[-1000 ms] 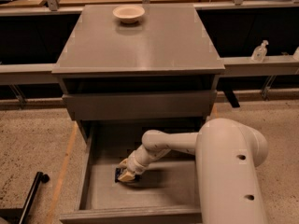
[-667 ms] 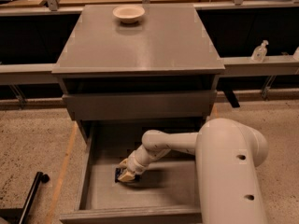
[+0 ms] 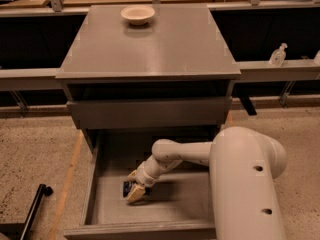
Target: Pick rxbar blueberry from middle drawer and place on counter
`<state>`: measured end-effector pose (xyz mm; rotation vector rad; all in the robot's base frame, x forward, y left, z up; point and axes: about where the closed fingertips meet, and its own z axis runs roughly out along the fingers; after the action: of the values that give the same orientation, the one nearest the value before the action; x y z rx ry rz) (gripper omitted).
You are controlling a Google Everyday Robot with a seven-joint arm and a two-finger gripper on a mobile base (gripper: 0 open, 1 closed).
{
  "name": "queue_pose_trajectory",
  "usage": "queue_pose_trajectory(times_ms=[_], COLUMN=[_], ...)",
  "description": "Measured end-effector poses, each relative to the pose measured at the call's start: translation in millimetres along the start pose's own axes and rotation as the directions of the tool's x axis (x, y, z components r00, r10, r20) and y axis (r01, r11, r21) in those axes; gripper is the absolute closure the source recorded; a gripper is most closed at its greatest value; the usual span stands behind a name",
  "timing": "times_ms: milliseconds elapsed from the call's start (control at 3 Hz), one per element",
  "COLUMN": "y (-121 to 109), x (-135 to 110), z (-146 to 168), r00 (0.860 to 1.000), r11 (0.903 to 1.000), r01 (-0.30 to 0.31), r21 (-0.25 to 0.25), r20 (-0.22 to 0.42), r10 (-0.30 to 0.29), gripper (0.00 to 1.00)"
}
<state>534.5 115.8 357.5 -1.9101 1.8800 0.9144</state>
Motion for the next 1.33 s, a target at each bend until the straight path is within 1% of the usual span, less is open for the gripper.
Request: queue_pose_trajectory(times_ms=[333,1000,1333], y=[0.1,1.2,3.0], x=[-0.2,3.5,5.1], z=[-0.2,0.4,1.7], r00=[1.000,1.000,0.999], r11=[1.0000,0.9998,0.9994], r01=[0.000,0.020,0.035], r21=[0.000,0.001,0.007], r20=[0.000,-0.017,-0.033], r10=[0.000,-0.020,-0.035], gripper=[0.00,0.00,0.16])
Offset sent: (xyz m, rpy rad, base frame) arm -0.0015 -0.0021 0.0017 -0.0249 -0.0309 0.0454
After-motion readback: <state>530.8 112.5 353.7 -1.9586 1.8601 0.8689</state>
